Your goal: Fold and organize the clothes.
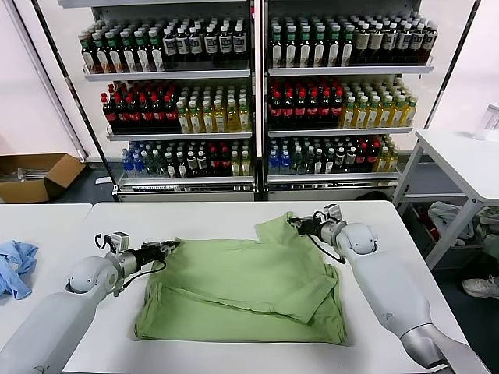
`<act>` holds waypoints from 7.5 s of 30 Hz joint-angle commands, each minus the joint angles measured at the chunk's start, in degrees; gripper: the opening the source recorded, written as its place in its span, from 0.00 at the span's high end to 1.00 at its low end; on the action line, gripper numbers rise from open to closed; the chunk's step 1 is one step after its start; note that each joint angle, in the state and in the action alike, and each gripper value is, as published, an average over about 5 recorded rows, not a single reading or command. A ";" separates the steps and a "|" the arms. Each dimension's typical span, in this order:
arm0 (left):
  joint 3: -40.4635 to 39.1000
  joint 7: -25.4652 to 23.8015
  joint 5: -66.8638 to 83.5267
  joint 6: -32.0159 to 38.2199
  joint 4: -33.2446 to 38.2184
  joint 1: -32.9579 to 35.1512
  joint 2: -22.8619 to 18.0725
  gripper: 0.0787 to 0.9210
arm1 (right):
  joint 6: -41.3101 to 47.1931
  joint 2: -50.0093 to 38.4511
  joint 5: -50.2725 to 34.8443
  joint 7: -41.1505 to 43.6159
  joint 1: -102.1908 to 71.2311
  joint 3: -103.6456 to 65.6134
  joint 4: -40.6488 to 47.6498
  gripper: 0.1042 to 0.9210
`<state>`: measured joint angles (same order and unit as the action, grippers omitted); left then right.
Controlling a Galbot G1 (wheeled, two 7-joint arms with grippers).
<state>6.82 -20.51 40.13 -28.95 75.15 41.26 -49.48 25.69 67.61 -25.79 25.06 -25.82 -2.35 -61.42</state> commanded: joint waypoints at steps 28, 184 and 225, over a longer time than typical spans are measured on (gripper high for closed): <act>0.70 0.36 0.42 1.05 3.44 0.57 1.12 0.98 | 0.35 -3.56 -6.08 -2.58 -7.81 -3.84 -15.38 1.00; 17.84 46.13 -10.32 4.38 45.27 47.63 -9.25 0.96 | -20.82 -3.46 -4.13 -10.74 -66.47 -48.11 -57.87 0.12; 11.19 17.14 -19.16 9.41 48.79 40.04 -1.59 0.98 | -19.53 -2.14 -1.74 -10.80 -64.59 -44.53 -58.07 0.12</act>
<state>32.81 -2.53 25.86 -19.57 121.94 84.37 -48.65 5.98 65.48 -27.68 14.34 -90.60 -47.15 -119.05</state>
